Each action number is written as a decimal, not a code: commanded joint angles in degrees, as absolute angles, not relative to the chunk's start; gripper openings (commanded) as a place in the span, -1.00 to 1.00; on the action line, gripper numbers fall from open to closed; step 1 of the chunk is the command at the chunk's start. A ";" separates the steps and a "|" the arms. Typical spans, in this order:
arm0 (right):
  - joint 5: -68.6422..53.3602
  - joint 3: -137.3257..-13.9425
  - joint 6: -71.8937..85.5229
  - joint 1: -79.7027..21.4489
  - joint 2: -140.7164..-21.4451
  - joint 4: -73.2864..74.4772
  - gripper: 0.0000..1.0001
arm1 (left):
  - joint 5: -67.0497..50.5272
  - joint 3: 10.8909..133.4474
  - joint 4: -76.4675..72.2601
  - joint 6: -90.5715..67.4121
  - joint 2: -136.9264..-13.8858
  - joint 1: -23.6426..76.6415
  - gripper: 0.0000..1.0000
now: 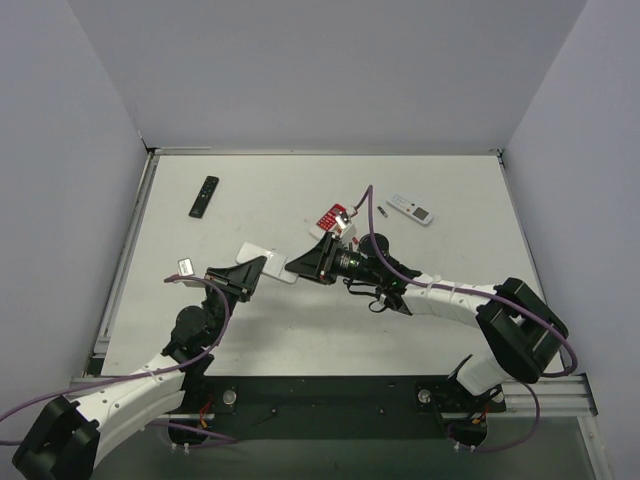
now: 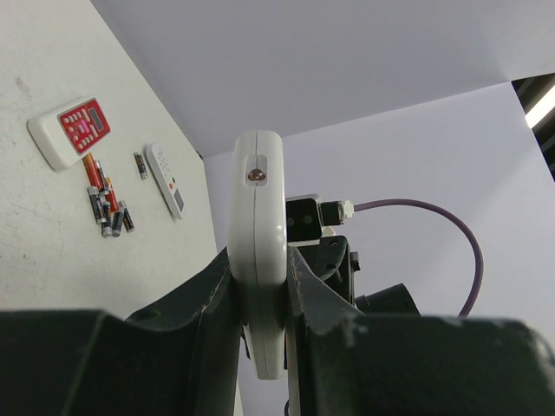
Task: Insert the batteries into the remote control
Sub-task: Remove the battery cover from the remote control, then place the battery cover at the center of the board, then pick up the battery from the center of the board.
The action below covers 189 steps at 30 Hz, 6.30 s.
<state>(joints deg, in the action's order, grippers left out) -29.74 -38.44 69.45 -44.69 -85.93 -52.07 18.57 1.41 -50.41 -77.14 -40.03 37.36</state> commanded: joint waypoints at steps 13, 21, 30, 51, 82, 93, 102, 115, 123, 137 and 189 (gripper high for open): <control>-28.30 -36.12 66.97 -42.72 -84.20 -45.44 -0.45 | 18.11 -0.35 -56.08 -74.80 -39.81 34.45 -1.00; -29.27 -35.51 68.38 -40.43 -85.87 -48.60 -0.45 | 17.05 -0.88 -55.19 -73.92 -44.28 34.72 -1.00; -30.85 -35.07 69.61 -40.17 -88.07 -52.90 -0.53 | 17.05 -0.88 -61.08 -74.79 -52.63 35.42 -1.00; -32.87 -33.84 72.95 -39.99 -89.65 -58.36 -0.81 | 19.42 -0.35 -61.79 -75.41 -54.75 36.04 -1.00; -36.92 -28.57 66.81 -30.59 -86.75 -53.37 -1.00 | 21.54 -6.85 -38.25 -77.26 -37.28 30.24 -1.00; -34.89 -30.50 58.97 -28.21 -91.66 -40.95 -1.00 | 15.38 -7.12 -21.10 -73.65 -16.79 28.74 -1.00; -30.68 -32.69 54.67 -28.21 -96.42 -35.17 -1.00 | 12.22 -7.29 -24.51 -73.13 -17.49 28.74 -1.00; -21.71 -30.94 49.05 -26.98 -92.74 -19.43 -0.38 | 8.00 -7.74 -29.71 -71.98 -20.13 28.65 -1.00; -13.37 -32.43 42.11 -26.98 -84.74 -7.84 0.25 | 5.45 -7.03 -29.00 -70.41 -20.48 28.48 -1.00; 0.62 -57.90 26.03 -22.95 -87.53 14.40 0.17 | -6.85 -1.32 -29.45 -62.41 -28.55 28.04 -1.00; -2.02 -99.40 -4.04 -25.22 -129.02 36.74 -0.49 | -17.58 3.25 -29.36 -59.33 -35.86 27.69 -1.00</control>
<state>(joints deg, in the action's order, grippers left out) -5.19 -98.10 -2.31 -24.45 -126.58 32.51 -16.62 1.41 -26.83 -59.35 -36.23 28.01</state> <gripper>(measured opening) 0.274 0.301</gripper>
